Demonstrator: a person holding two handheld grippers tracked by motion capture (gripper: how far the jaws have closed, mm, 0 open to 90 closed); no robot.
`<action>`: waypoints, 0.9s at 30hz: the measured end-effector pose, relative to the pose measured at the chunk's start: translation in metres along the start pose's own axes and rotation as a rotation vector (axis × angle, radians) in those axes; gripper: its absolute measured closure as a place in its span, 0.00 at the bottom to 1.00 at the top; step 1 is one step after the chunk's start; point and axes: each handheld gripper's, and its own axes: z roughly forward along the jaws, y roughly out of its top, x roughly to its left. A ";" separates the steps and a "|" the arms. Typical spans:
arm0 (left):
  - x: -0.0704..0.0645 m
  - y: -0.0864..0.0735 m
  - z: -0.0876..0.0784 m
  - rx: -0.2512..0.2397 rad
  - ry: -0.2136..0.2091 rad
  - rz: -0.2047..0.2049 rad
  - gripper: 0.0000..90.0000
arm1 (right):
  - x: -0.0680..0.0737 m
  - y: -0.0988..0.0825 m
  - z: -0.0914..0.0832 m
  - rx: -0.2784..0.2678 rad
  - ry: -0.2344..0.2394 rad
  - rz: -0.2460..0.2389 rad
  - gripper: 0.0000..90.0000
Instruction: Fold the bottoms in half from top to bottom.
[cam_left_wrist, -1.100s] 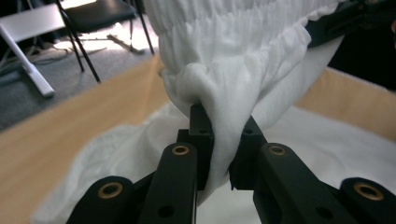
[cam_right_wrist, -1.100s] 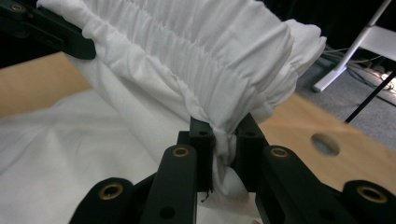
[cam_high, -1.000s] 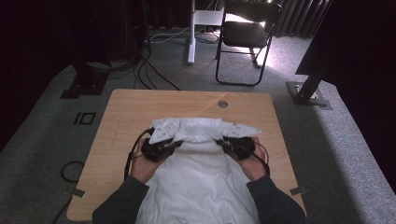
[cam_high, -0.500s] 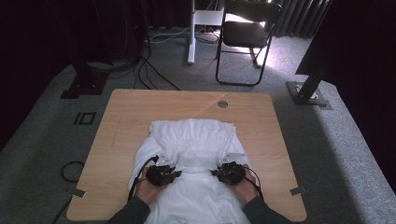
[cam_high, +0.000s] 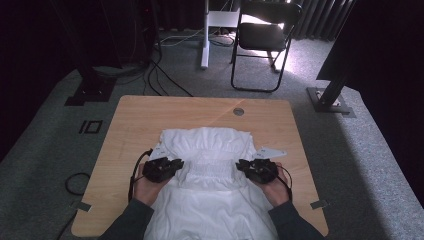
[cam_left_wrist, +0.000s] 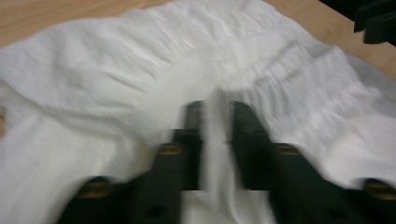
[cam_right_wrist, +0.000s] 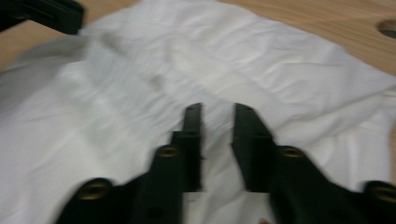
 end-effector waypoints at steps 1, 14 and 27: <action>0.000 0.000 0.000 0.000 0.000 0.000 0.99 | 0.000 0.000 0.000 0.000 0.000 0.000 0.90; -0.001 -0.006 0.060 0.100 -0.021 0.041 0.98 | -0.025 -0.002 0.066 0.119 -0.002 0.052 0.93; -0.031 -0.039 0.038 0.098 -0.128 0.113 0.91 | -0.003 -0.007 0.025 0.079 0.044 -0.044 0.84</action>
